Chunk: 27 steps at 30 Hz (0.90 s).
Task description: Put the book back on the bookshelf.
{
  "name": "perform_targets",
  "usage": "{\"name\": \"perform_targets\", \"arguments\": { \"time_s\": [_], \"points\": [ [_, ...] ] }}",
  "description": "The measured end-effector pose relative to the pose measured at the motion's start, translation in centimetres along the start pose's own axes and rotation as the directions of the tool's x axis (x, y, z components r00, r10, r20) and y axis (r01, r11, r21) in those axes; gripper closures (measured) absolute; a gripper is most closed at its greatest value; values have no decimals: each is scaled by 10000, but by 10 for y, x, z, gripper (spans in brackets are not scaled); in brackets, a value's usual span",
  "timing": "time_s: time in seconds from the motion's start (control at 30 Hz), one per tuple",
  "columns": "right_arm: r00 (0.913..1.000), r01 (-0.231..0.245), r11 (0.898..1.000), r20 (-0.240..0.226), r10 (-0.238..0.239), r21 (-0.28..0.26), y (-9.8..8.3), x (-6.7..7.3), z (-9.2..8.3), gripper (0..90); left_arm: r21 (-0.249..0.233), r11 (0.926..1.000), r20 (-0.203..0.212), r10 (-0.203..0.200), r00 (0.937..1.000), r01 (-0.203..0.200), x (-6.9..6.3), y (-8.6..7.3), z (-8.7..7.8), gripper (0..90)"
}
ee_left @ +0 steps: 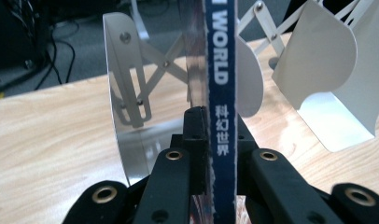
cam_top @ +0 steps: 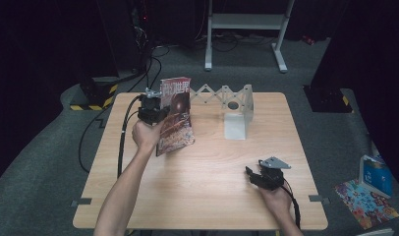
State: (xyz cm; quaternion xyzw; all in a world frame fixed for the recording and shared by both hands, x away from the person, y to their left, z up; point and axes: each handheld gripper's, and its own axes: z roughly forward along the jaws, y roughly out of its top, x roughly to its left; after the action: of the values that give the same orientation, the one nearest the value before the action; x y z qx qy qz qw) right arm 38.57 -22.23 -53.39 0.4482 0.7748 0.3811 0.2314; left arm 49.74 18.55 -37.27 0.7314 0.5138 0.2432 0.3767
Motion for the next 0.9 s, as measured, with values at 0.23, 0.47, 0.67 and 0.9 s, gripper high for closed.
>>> {"name": "perform_targets", "arguments": {
  "time_s": [0.23,0.47,0.67,0.9],
  "points": [
    [10000,3,10000,-1,-3,-1,0,0,0,369,-77,9994,122,-344,9993,345,2,5,-4,840],
    [10000,-26,10000,-16,26,1,0,0,0,369,-1235,9917,276,-327,9991,358,2,4,-19,843],
    [10000,11,10000,-8,-11,-13,0,0,0,369,-2059,9783,-146,189,9997,-215,-2,4,-16,842],
    [10000,13,10000,-8,-13,-15,0,0,0,369,-2558,9658,-418,320,9986,-417,-5,-7,-5,840]
  ]
}}
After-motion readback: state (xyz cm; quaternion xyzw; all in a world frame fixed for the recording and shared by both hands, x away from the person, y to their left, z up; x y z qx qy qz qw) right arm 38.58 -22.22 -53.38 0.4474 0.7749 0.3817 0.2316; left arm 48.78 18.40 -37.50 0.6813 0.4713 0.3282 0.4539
